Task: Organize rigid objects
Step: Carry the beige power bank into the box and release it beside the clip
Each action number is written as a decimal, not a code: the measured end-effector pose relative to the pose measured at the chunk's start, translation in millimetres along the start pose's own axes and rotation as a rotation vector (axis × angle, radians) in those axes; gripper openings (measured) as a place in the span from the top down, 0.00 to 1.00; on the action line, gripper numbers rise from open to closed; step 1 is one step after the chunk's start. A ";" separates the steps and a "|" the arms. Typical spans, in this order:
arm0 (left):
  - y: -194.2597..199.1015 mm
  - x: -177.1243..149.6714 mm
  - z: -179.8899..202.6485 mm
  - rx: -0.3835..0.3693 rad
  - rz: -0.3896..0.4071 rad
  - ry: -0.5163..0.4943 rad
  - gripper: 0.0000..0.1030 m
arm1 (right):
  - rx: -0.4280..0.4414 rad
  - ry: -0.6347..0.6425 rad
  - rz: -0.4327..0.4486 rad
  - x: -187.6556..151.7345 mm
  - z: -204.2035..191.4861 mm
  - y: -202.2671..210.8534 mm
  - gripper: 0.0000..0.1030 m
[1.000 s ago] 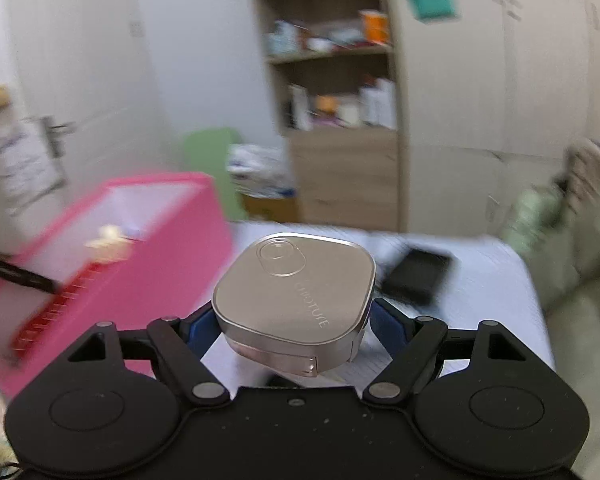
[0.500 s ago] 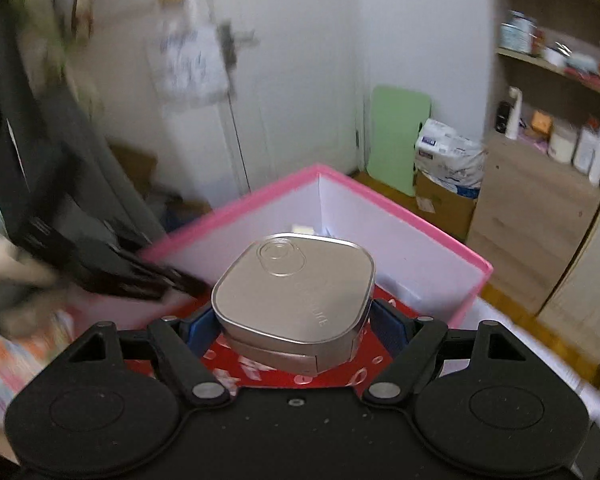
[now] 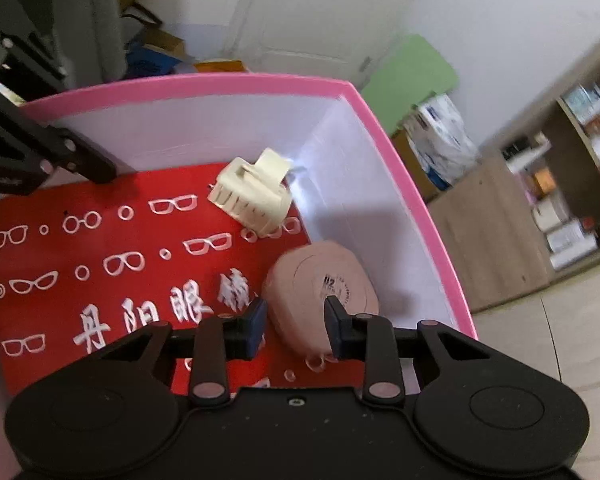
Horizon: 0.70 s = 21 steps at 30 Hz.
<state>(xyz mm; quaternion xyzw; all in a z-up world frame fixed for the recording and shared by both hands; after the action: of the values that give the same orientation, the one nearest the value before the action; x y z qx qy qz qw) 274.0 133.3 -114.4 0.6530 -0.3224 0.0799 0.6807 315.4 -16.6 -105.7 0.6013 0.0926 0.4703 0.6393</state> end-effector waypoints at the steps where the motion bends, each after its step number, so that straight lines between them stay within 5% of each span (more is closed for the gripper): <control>1: 0.2 -0.3 -0.4 -0.002 0.001 0.002 0.93 | 0.012 0.006 -0.012 0.2 -0.3 -2.6 0.67; 8: 0.1 -0.1 -1.0 -0.010 0.006 0.006 0.93 | 0.065 -0.135 -0.015 2.4 20.0 -3.3 0.65; 16: -0.8 -0.3 -1.3 -0.007 0.009 0.004 0.92 | 0.277 -0.436 0.143 -20.2 26.4 69.9 0.60; 21: 0.0 -1.0 0.3 -0.006 0.012 0.000 0.92 | 0.271 -0.548 0.245 -57.6 39.7 103.3 0.59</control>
<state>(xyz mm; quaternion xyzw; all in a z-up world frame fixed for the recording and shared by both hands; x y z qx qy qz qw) 273.2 133.4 -115.0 0.6489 -0.3268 0.0830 0.6821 260.8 -101.9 -32.8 0.7917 -0.0941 0.3476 0.4935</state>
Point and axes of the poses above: each gripper's, at about its wrist camera, not at the fingertips, and y roughly against the way its jaws point, z to its right, x to its top, the point moved 10 cm from there along -y, roughly the way its jaws point, and after that the axes turned 13 degrees about -y, right-handed, at the moved point
